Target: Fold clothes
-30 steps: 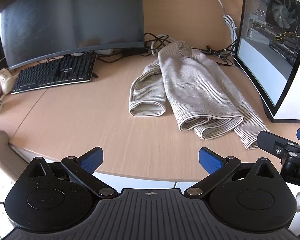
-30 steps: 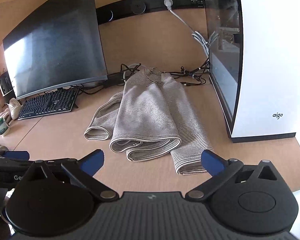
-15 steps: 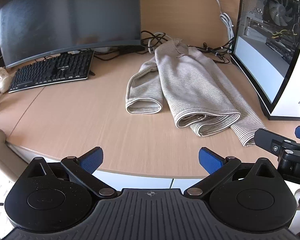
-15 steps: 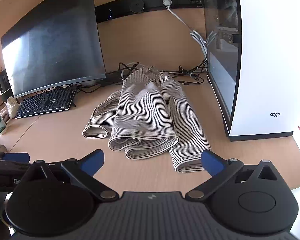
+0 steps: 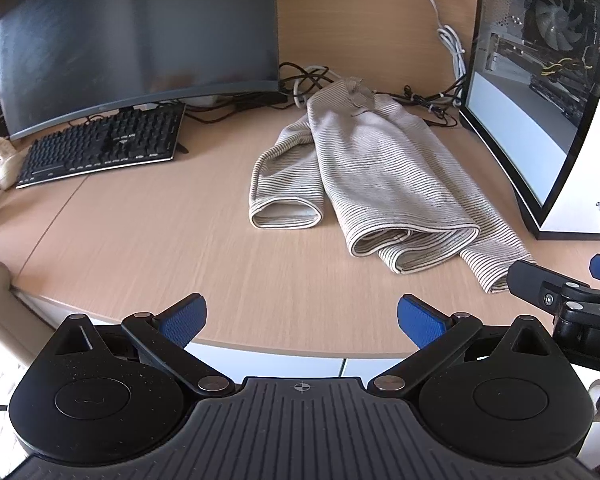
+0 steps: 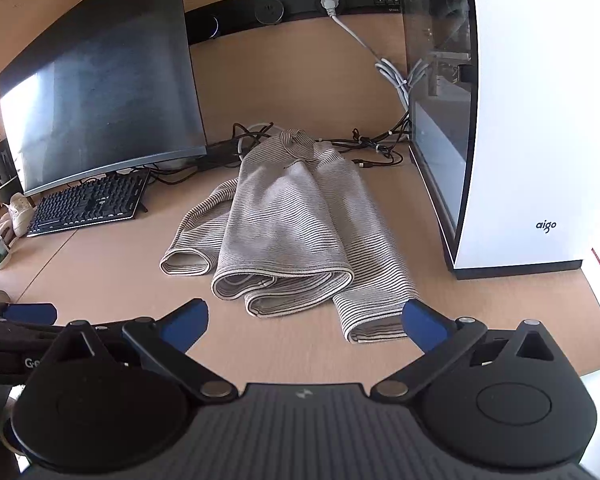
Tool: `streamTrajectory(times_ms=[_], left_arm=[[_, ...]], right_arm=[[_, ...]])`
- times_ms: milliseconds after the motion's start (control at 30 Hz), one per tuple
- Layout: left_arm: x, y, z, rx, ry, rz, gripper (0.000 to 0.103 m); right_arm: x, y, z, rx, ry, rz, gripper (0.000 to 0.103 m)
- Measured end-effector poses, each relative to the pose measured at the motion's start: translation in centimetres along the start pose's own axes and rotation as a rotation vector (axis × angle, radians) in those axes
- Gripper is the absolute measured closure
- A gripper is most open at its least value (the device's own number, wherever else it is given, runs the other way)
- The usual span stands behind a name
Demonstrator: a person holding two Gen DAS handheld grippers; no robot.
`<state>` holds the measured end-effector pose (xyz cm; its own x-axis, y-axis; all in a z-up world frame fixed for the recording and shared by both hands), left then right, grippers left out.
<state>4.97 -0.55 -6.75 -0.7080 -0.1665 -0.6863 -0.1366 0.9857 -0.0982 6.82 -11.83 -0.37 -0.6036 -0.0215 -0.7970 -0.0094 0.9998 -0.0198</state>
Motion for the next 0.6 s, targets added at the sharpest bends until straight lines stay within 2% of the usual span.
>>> streamTrajectory(times_ms=[367,600], left_arm=[[-0.5,0.4,0.2,-0.006,-0.006,-0.017,0.000],[-1.0,0.4,0.2,-0.010,-0.014,-0.012,0.000]], right_arm=[[0.1,-0.1,0.4,0.006,0.016,-0.026,0.000],[0.0,-0.9,0.9,0.056,0.022,-0.046,0.000]])
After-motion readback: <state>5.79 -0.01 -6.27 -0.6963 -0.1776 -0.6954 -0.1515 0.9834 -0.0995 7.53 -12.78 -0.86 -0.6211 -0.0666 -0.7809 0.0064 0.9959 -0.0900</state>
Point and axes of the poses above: each gripper's, at about its wrist camera, not at the fingertips, and z roughly the way its jaws point, y to its left, x to its underside, the point moved 9 cm from there along z, roughly the way its jaws point, and after that the axes turned 12 degrees about -z, right-handed, at the moved point
